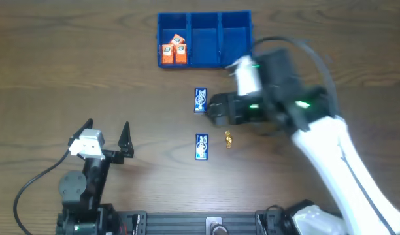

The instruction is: Sort Candies Into Trays

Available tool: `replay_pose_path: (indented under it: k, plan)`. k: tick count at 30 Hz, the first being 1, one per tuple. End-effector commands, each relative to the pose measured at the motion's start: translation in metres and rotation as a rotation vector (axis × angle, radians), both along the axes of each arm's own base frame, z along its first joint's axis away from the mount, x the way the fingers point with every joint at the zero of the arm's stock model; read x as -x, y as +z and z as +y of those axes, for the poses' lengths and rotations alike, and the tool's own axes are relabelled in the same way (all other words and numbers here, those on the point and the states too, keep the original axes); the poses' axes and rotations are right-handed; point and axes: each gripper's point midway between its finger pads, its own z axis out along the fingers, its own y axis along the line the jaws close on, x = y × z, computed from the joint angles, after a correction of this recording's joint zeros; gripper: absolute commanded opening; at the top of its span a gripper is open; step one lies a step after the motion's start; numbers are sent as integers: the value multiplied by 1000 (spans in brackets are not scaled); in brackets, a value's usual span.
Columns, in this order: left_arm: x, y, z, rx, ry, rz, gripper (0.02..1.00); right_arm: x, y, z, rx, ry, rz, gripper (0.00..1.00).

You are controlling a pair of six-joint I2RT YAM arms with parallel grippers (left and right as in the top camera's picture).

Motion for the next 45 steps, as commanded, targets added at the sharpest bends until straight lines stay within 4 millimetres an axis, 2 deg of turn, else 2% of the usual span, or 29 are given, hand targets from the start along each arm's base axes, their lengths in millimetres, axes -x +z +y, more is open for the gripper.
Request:
replay_pose_path:
  k: [1, 7, 11, 16, 21, 26, 35, 38, 45]
  plan:
    - [1, -16, -2, -7, -17, 43, 998, 13, -56, 24, 173, -47, 185, 998]
    - [1, -16, -2, -7, -17, 43, 998, 28, -115, 36, 371, -87, 301, 998]
    - [1, -16, -2, -7, -17, 43, 998, 33, -144, 39, 455, -89, 338, 998]
    - [1, -16, -2, -7, -17, 43, 998, 28, -170, 43, 498, -103, 347, 998]
    - [1, -16, -2, -7, -17, 43, 998, 19, -193, 49, 505, -107, 338, 996]
    - [1, -16, -2, -7, -17, 43, 998, 15, -205, 51, 515, -110, 333, 998]
    - [1, -16, -2, -7, -17, 43, 998, 18, -223, 38, 558, -134, 334, 976]
    - [1, -16, -2, -7, -17, 43, 996, 18, -224, 38, 558, -135, 332, 901]
    - [1, -16, -2, -7, -17, 43, 998, 17, -224, 38, 558, -135, 329, 562]
